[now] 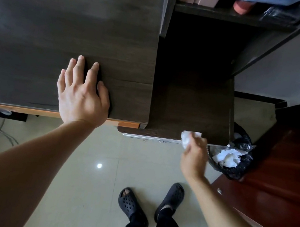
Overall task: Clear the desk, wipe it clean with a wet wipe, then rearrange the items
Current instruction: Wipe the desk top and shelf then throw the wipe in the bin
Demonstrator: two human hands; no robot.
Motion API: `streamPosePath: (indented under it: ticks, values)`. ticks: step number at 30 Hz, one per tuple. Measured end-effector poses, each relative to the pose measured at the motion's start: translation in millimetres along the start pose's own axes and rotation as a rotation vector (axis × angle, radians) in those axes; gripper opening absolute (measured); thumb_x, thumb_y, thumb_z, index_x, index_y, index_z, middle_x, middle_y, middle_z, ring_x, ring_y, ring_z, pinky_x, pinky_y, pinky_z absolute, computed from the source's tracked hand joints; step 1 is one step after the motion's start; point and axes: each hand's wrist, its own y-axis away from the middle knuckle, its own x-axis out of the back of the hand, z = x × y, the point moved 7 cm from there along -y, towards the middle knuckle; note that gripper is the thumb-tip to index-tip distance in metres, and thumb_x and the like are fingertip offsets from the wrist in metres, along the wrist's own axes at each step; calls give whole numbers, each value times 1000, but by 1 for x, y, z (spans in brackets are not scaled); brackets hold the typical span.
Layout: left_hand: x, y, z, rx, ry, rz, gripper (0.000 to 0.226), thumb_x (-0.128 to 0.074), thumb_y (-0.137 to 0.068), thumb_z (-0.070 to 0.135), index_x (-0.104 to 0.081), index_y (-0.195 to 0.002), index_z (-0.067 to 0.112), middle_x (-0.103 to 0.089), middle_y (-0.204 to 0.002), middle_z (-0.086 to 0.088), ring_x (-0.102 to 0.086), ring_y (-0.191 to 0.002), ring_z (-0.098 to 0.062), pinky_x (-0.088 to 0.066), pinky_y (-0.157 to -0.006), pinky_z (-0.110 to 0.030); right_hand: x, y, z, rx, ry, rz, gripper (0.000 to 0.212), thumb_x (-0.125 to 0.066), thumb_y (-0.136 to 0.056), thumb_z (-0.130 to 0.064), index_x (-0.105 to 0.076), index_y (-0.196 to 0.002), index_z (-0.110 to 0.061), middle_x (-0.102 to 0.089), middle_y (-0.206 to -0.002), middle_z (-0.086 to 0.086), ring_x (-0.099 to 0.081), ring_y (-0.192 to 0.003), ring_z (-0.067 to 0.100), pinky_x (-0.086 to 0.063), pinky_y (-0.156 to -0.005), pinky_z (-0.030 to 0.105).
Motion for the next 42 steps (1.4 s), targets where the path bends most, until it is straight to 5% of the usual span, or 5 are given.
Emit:
streamPosePath:
  ticks: [8,15,22,34,42]
  values:
    - [2,0,4,5,4,-10,46,-39,-92,26,-48,-135,12,-35,-149,-17,-26,-140,-33,-18,-116,-47,-6,-11,-28,349,160,-311,43,-54,-83,-1,-54,-124,-14,-48,-117,15,-61,-78,37,-37,-59,31]
    - [0,-1,27,159,-11,-106,56,-33,-83,24,-44,-134,6,-29,-150,-21,-20,-141,-39,-15,-115,-53,78,-86,83,-134,62,-79,15,-50,-78,1,-64,-75,-5,-52,-82,15,-55,-75,34,-39,-62,34]
    - [-36,-2,115,196,72,-127,48,-40,-89,24,-44,-134,9,-26,-152,-20,-15,-143,-35,-8,-117,-50,47,-95,39,259,76,-133,48,-55,-73,13,-62,-112,-12,-52,-102,12,-57,-90,30,-52,-65,34]
    - [-41,0,119,187,-25,-100,48,-40,-92,27,-41,-137,8,-26,-152,-19,-16,-144,-33,-9,-118,-50,68,-244,62,218,202,-118,49,-44,-86,6,-52,-131,-13,-50,-115,22,-56,-94,40,-50,-76,41]
    - [-40,1,118,166,-16,-84,47,-41,-92,25,-41,-136,8,-28,-152,-19,-18,-143,-34,-10,-118,-51,85,-227,59,407,175,-189,29,-48,-84,3,-65,-87,-20,-63,-99,8,-63,-82,30,-48,-65,35]
